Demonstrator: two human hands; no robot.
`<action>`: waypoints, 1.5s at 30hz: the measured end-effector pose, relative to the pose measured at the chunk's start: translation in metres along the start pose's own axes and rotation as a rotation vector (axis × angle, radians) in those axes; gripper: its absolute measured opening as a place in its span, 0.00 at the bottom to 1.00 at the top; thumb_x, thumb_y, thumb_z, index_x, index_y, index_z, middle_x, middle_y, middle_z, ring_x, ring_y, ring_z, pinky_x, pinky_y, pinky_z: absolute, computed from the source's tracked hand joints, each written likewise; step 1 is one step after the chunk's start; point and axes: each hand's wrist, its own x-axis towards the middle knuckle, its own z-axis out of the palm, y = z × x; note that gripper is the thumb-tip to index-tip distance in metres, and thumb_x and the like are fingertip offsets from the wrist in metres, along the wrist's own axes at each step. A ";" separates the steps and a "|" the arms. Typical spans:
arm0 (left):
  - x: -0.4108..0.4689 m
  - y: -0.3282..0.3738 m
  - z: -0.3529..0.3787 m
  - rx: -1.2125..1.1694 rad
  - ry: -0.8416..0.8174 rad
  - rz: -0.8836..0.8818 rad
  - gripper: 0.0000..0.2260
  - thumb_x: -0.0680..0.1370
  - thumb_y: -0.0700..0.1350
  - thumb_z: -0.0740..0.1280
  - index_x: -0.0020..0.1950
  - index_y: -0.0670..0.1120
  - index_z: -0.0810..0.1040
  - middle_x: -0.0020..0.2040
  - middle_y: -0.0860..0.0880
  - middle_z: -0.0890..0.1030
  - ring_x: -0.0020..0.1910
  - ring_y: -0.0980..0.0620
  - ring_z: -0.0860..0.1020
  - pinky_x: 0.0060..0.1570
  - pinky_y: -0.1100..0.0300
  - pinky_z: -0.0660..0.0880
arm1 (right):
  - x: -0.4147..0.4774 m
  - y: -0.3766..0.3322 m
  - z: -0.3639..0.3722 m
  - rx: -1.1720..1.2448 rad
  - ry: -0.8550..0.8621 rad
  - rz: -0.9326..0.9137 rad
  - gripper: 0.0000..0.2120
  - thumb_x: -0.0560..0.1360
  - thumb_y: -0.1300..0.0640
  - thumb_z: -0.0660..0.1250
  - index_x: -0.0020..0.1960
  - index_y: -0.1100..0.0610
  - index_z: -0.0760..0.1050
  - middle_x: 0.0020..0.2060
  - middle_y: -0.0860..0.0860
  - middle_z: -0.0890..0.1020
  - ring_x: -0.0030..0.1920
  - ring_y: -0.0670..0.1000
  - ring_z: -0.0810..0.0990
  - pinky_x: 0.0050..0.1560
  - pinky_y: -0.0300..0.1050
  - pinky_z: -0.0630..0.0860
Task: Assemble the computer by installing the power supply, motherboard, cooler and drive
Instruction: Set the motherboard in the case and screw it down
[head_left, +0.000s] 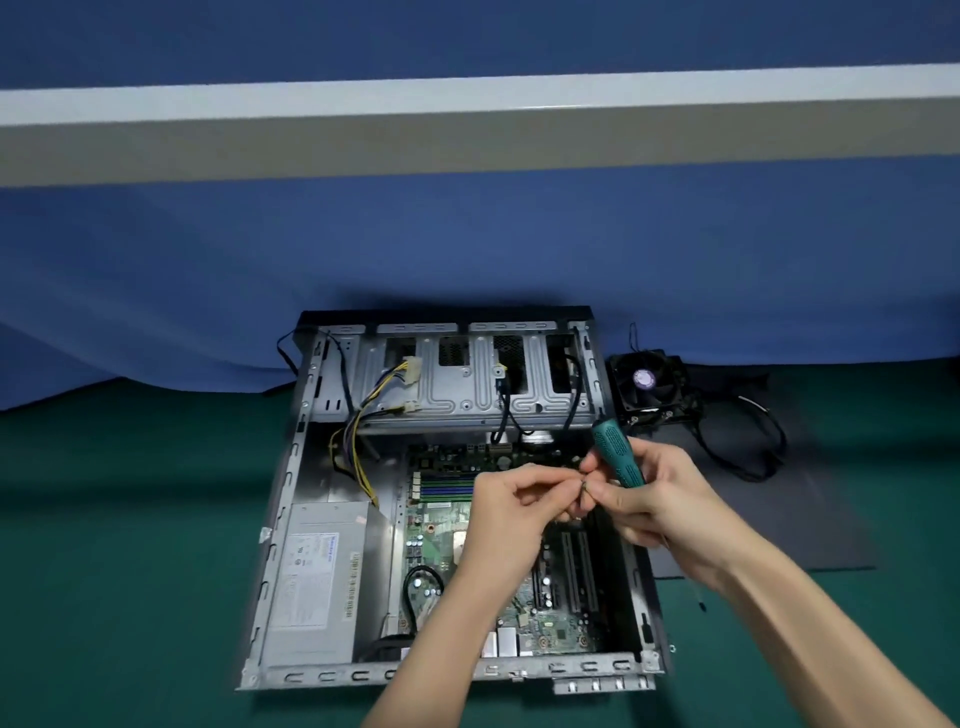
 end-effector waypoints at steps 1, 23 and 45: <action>-0.001 0.001 -0.005 0.011 -0.007 0.002 0.06 0.73 0.35 0.71 0.45 0.45 0.85 0.38 0.45 0.85 0.36 0.54 0.82 0.40 0.64 0.78 | 0.002 0.003 0.005 0.017 0.010 -0.004 0.07 0.74 0.71 0.67 0.50 0.65 0.73 0.33 0.60 0.78 0.19 0.44 0.58 0.21 0.32 0.57; 0.043 0.029 -0.137 1.124 -0.195 -0.006 0.02 0.75 0.43 0.70 0.47 0.46 0.82 0.39 0.55 0.81 0.36 0.60 0.78 0.40 0.71 0.75 | 0.070 0.044 0.086 -0.099 0.156 0.097 0.03 0.78 0.66 0.64 0.52 0.62 0.73 0.33 0.57 0.80 0.21 0.46 0.63 0.19 0.36 0.58; 0.108 -0.033 -0.164 1.453 -0.451 -0.509 0.16 0.76 0.31 0.61 0.64 0.39 0.70 0.60 0.41 0.77 0.59 0.45 0.76 0.57 0.57 0.72 | 0.076 0.111 0.084 -0.732 0.399 -0.010 0.13 0.77 0.61 0.67 0.61 0.54 0.72 0.46 0.54 0.82 0.48 0.54 0.80 0.51 0.52 0.78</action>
